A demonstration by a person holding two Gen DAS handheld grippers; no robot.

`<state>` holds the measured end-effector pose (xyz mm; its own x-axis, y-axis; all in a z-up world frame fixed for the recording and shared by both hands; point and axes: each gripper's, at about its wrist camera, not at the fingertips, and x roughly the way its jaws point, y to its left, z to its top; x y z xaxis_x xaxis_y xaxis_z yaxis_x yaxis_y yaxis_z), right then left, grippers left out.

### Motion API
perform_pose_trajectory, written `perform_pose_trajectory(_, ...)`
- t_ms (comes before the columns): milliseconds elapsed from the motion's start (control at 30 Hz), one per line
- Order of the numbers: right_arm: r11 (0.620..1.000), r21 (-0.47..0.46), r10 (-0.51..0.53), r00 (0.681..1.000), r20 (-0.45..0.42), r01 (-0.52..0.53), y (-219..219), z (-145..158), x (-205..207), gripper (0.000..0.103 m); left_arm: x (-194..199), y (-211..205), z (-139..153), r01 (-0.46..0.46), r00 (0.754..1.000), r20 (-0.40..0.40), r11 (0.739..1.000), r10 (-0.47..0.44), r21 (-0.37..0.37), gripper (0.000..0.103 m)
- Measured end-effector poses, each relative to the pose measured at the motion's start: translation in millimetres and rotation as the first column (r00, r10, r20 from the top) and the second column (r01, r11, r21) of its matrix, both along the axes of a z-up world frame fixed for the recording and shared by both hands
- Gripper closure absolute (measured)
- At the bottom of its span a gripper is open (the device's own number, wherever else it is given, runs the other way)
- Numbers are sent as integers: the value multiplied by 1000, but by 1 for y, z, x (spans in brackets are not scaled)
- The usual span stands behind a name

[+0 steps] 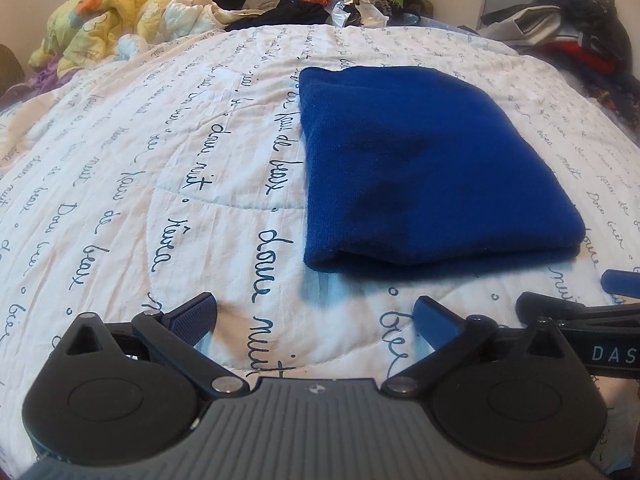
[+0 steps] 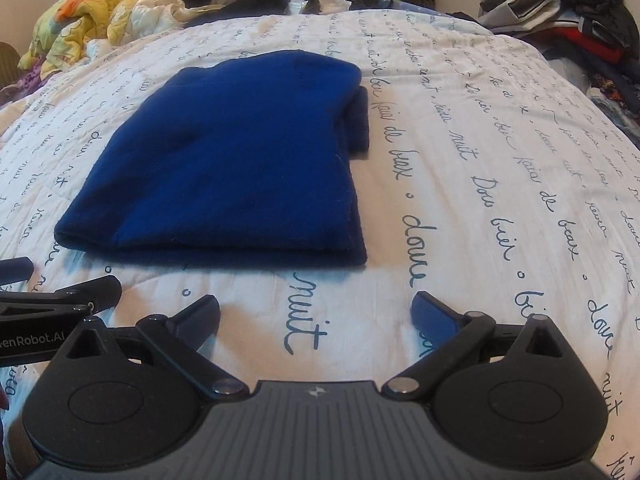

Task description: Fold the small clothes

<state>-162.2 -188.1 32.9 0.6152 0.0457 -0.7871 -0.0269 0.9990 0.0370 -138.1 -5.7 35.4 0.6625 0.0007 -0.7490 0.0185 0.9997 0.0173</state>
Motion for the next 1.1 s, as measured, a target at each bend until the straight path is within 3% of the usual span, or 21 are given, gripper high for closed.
perform_pose_trajectory(1100, 1000, -1, -8, 1000, -8, 8, -2, 0, 2, 0, -1, -1, 1, 13, 1000, -15, 1000, -13, 4, 0)
